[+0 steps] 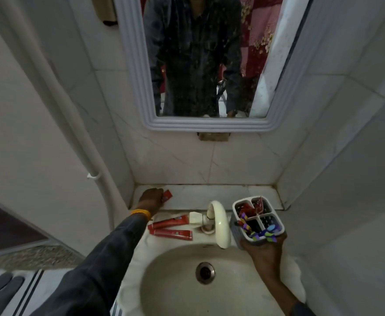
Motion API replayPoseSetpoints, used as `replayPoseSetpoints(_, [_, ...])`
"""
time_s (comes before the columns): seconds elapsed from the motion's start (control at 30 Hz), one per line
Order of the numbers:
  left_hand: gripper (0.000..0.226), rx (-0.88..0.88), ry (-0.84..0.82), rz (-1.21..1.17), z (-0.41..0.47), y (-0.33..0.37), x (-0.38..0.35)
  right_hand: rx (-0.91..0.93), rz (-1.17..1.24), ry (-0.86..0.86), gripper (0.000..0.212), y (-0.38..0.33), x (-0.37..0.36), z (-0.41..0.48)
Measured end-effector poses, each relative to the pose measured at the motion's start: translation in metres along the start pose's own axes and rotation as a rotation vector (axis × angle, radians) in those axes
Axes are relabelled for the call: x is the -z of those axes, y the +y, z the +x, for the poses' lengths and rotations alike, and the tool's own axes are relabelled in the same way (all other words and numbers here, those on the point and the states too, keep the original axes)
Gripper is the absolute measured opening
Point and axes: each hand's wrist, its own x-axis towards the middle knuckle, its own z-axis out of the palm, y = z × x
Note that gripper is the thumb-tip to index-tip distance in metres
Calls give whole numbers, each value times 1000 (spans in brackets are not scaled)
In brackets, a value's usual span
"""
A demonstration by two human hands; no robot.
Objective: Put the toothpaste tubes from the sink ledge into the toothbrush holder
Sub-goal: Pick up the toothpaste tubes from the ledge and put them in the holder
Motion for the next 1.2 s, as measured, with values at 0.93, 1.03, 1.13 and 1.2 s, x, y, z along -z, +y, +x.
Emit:
replayPoseSetpoints(0.93, [11, -667, 199, -99, -34, 255, 51, 122, -90, 67, 91, 13, 4, 13])
replayPoseSetpoints(1.03, [8, -665, 102, -50, -31, 264, 36, 94, -85, 67, 92, 12, 5, 12])
replayPoseSetpoints(1.13, [15, -674, 10, 80, -29, 270, 14, 46, -83, 60, 96, 18, 6, 11])
replayPoseSetpoints(1.2, [14, -678, -7, 161, -27, 271, 5, 39, -101, 45, 100, 22, 8, 13])
